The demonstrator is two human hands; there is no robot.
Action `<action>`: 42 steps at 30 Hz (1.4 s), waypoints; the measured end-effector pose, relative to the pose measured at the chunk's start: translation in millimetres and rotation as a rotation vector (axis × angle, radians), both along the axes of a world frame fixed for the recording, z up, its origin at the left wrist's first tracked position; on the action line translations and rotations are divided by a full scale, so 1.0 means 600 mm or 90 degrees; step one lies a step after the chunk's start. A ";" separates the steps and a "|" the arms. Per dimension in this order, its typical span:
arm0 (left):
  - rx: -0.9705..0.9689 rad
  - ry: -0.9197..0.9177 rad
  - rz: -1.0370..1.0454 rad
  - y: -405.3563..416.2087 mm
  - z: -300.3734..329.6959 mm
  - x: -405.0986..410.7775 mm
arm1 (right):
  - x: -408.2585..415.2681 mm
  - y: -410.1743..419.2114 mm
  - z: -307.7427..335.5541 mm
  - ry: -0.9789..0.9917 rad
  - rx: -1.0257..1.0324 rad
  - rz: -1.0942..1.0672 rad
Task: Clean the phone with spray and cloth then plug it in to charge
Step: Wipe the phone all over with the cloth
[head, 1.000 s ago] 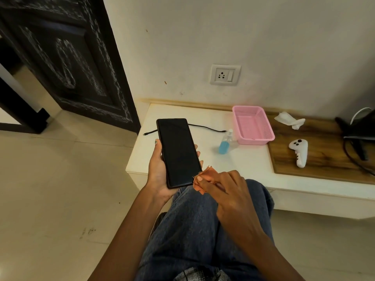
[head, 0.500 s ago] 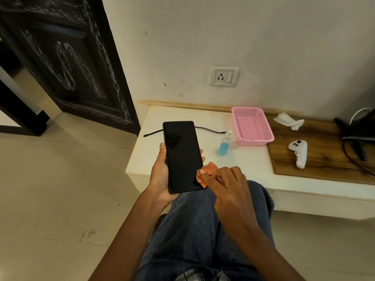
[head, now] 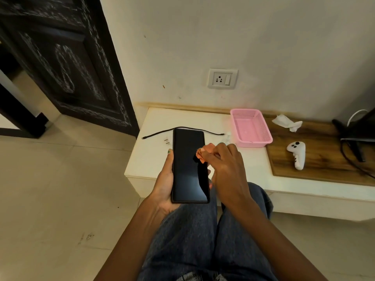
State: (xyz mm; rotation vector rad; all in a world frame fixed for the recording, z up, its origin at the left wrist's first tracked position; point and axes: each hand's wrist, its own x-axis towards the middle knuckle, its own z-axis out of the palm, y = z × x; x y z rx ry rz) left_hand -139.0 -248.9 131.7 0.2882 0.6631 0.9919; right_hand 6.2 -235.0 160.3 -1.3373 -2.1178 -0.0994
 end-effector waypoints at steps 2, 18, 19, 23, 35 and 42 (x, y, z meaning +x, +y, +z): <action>0.001 -0.017 -0.003 -0.002 0.000 0.002 | -0.004 0.013 0.007 -0.003 0.002 -0.006; -0.027 -0.081 -0.026 -0.011 0.000 0.008 | -0.019 0.075 0.022 0.062 -0.142 -0.027; -0.027 -0.079 -0.032 -0.013 0.000 0.010 | -0.017 0.080 0.022 0.078 -0.141 -0.024; -0.027 -0.069 -0.048 -0.014 0.000 0.017 | -0.010 0.098 0.026 0.227 -0.162 -0.013; -0.059 -0.005 -0.010 0.003 -0.009 0.023 | -0.052 0.066 0.020 0.122 -0.164 0.050; -0.076 0.021 -0.002 -0.003 -0.013 0.022 | -0.059 0.027 0.012 0.059 -0.176 0.045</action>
